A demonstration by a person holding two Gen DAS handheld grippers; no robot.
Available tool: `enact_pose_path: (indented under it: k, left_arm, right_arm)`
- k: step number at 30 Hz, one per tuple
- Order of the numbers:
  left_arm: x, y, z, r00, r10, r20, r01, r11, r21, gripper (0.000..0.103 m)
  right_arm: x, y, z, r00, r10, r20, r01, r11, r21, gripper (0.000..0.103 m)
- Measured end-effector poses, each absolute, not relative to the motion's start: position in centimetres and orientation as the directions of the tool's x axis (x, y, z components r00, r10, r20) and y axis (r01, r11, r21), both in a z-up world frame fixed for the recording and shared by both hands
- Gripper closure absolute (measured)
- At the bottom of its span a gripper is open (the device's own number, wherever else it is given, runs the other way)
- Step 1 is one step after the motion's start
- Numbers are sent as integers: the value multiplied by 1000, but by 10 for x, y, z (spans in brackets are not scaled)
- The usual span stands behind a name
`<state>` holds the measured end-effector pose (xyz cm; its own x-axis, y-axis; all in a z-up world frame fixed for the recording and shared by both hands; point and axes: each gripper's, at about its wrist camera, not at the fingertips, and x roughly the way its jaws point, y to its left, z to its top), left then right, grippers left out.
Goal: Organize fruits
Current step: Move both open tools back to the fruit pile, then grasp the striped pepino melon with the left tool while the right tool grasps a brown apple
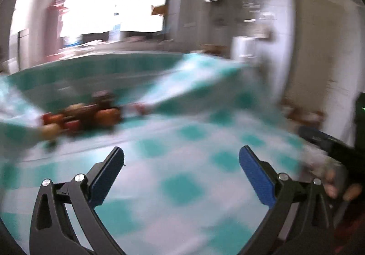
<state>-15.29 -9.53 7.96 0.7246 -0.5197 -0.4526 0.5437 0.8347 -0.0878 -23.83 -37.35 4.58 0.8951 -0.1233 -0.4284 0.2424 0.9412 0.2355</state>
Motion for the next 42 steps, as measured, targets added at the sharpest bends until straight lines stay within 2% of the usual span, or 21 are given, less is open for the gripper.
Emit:
enact_pose_path:
  k: [7,9,13,17,21,27,29,32,35,36,41,42]
  left_arm:
    - [-45,25,67,780,-239,-578,215,970,-111,2]
    - [-29,41,64,775,-214,-595,185,977,-111,2]
    - [-2,55,54,760,-175,-626,170,983,-68,2]
    - [22,53,42,748,-117,-653,177,984,26,2]
    - [44,55,32,721,-111,-684,194,980,45,4]
    - [77,53,20,659,-114,-743,214,976,41,14]
    - [84,52,16,638,-116,-762,219,975,36,16]
    - [87,47,12,620,-114,-776,235,971,45,16]
    - [90,41,8,605,-104,-790,248,967,63,16]
    - [90,39,7,602,-99,-792,251,965,71,18]
    - [87,39,8,587,-164,-792,275,961,5,51]
    - [86,40,8,589,-166,-791,274,962,2,53]
  right_arm:
    - [-161,-295,31,859,-10,-512,135,968,209,14]
    - [-142,-278,25,836,11,-549,117,973,198,14]
    - [-91,-258,14,767,21,-642,106,981,160,14]
    - [-52,-255,8,730,19,-684,128,978,164,14]
    - [-25,-259,8,730,39,-682,153,964,219,14]
    - [25,-253,8,730,27,-683,115,980,162,14]
    - [43,-256,10,725,60,-686,111,973,202,19]
    - [65,-260,19,743,123,-658,96,953,286,19]
    - [84,-249,31,757,181,-628,31,950,311,19]
    - [94,-241,34,755,202,-624,1,951,309,19]
    - [129,-214,38,733,233,-640,-36,951,306,19]
    - [137,-208,38,730,231,-643,-40,954,298,19]
